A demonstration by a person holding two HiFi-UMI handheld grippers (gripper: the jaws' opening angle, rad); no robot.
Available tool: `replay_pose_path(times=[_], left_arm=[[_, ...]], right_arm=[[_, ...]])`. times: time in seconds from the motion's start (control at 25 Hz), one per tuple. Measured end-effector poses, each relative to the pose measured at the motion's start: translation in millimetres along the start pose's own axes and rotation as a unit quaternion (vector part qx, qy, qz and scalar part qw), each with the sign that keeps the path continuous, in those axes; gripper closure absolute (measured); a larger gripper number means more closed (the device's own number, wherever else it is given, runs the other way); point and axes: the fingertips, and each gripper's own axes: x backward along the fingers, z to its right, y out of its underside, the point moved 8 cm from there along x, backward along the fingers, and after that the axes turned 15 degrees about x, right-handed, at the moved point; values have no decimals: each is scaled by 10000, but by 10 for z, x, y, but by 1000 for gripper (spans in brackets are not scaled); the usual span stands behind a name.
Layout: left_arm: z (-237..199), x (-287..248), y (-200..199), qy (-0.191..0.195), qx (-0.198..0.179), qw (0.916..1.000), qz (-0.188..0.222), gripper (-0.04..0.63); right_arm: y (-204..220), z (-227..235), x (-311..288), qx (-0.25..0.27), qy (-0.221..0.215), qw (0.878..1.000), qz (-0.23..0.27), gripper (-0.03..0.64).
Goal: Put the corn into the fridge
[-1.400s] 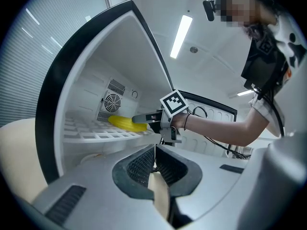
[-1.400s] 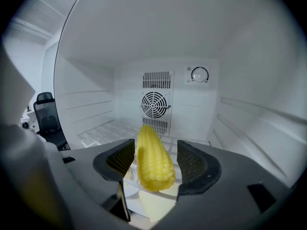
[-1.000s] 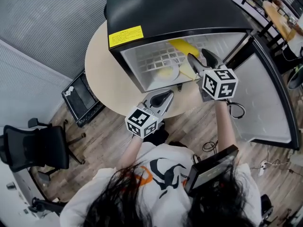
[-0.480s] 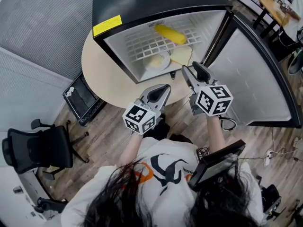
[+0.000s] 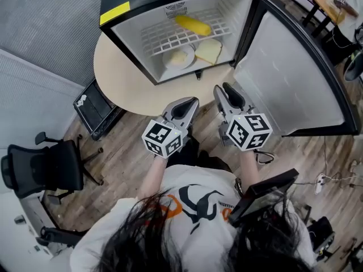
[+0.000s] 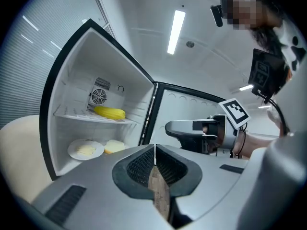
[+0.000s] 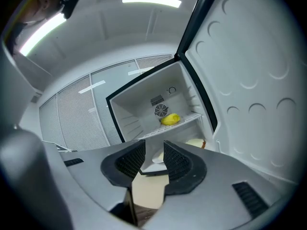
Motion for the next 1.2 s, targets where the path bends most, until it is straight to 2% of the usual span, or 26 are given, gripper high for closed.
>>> replay_pose_path(times=[0.32, 0.76, 1.2], left_arm=[[165, 141, 153, -211, 30, 9997, -69, 586], [169, 483, 266, -294, 30, 9993, -236, 586], [36, 1337, 294, -304, 65, 9995, -76, 586]], right_arm=[[237, -173, 242, -21, -106, 9998, -176, 515], [350, -457, 217, -249, -190, 9994, -166, 525], [489, -1320, 207, -369, -323, 9984, -276, 525]])
